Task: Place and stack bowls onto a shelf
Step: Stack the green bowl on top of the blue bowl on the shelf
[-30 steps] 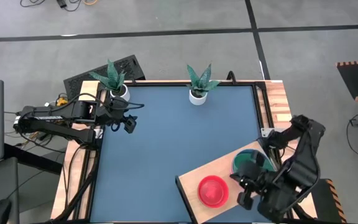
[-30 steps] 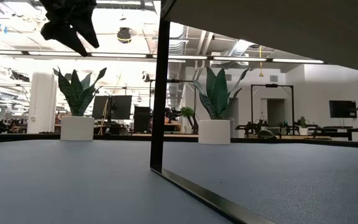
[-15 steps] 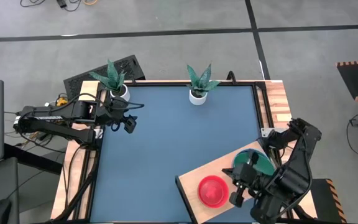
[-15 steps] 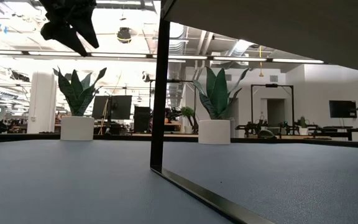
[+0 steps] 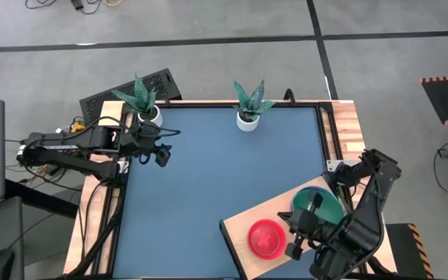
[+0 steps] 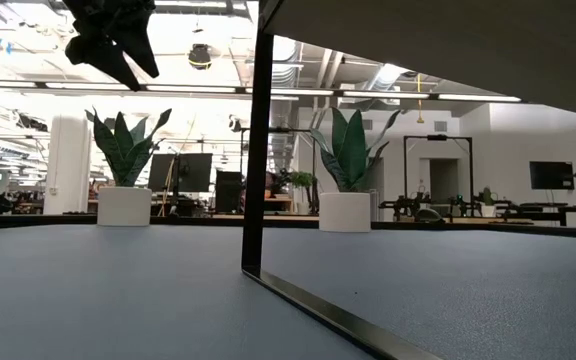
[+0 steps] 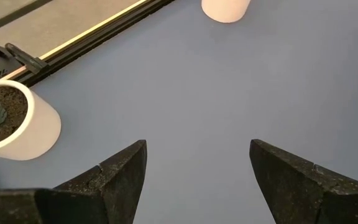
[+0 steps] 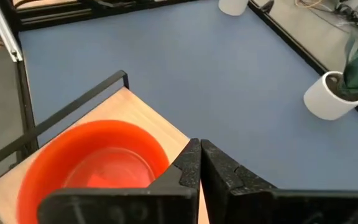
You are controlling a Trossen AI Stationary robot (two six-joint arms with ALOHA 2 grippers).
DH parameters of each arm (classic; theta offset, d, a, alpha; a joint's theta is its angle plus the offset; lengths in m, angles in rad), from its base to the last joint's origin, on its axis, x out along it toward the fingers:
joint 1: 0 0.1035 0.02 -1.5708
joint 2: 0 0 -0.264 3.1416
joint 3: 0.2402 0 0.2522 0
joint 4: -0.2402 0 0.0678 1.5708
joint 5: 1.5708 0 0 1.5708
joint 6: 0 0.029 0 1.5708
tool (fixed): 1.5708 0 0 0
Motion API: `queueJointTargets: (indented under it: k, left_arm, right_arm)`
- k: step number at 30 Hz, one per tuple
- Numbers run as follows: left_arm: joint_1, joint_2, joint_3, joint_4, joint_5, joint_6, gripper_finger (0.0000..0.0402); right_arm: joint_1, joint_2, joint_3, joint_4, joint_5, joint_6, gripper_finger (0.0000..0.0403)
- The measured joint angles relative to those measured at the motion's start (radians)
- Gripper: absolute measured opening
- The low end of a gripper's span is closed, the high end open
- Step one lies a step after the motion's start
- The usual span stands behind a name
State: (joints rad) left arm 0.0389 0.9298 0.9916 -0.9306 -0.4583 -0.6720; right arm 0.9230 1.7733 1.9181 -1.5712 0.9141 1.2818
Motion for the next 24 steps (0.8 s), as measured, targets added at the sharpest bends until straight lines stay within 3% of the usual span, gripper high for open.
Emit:
queueJointTargets:
  k: [8, 13, 18, 24]
  left_arm:
    - [0.0, 0.0, 0.0, 0.0, 0.0, 0.006, 0.0269]
    - [0.0, 0.0, 0.0, 0.0, -0.001, 0.006, 0.0269]
    - [0.0, 0.0, 0.0, 0.0, -0.001, 0.006, 0.0269]
    - [0.0, 0.0, 0.0, 0.001, -0.001, -0.003, 0.0269]
  right_arm:
    - [-0.001, 0.0, -0.046, 0.008, 0.014, 0.048, 0.0027]
    - [0.002, -0.003, 0.004, 0.033, 0.123, -0.017, 0.0028]
    - [0.017, -0.014, 0.06, 0.0, 0.08, -0.096, 0.0025]
    - [0.062, -0.046, 0.058, 0.0, 0.054, -0.068, 0.0023]
